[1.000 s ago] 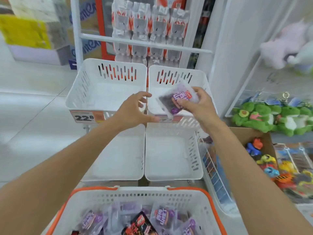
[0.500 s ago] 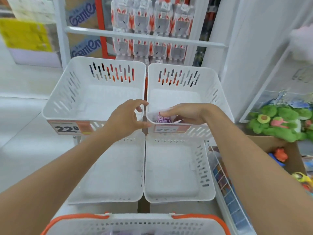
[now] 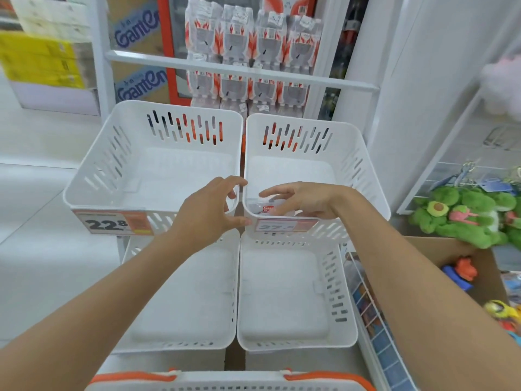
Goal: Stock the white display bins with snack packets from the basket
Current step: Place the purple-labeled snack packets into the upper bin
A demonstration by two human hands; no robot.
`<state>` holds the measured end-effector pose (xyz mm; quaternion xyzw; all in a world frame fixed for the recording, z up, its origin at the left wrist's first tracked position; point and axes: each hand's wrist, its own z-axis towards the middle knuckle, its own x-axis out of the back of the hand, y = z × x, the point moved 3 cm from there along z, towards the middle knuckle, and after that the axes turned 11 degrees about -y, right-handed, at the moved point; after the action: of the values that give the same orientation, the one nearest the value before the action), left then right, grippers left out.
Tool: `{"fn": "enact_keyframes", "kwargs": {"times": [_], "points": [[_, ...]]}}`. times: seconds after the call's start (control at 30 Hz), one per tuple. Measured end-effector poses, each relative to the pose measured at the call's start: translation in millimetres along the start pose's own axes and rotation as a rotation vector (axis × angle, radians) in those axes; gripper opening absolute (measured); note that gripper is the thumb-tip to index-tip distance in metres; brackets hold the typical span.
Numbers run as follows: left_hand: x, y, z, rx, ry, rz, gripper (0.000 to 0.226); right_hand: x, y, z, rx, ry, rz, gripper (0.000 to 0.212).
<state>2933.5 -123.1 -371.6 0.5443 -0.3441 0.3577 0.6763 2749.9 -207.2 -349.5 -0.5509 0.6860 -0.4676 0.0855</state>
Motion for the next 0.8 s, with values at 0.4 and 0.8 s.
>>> {"fn": "enact_keyframes", "kwargs": {"times": [0.4, 0.8], "points": [[-31.2, 26.2, -83.5, 0.016, -0.079, -0.091, 0.040, -124.0, 28.9, -83.6, 0.393, 0.793, 0.023, 0.016], [-117.2, -16.6, -259.7, 0.371, -0.478, -0.372, 0.041, -280.9, 240.3, -100.8, -0.384, 0.146, -0.463, 0.063]]}}
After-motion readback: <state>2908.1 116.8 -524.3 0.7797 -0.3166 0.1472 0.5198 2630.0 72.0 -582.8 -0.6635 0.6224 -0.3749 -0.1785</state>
